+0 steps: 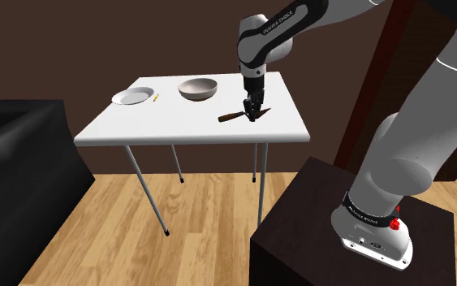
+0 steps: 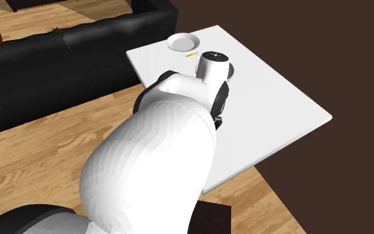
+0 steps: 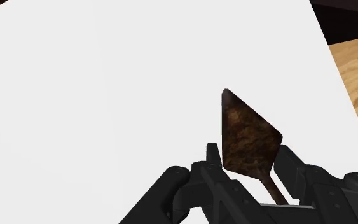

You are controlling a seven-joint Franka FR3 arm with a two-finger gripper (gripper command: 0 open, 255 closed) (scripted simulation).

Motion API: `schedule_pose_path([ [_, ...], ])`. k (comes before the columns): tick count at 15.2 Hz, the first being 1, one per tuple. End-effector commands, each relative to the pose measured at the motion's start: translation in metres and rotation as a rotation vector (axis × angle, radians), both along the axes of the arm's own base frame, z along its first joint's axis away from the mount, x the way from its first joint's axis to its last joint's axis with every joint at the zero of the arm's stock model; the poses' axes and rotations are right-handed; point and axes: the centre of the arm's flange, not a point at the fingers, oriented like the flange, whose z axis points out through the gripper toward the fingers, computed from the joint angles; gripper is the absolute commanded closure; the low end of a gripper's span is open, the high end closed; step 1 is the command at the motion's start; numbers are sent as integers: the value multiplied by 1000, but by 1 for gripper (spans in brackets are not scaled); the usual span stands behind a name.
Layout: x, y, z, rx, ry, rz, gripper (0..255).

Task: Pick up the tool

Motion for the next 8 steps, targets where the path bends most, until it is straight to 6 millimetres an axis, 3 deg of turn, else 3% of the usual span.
schedule_pose_path([
  [1, 1, 0, 9, 0, 1, 1, 255],
  [8, 1, 0, 46, 0, 1, 1, 255],
])
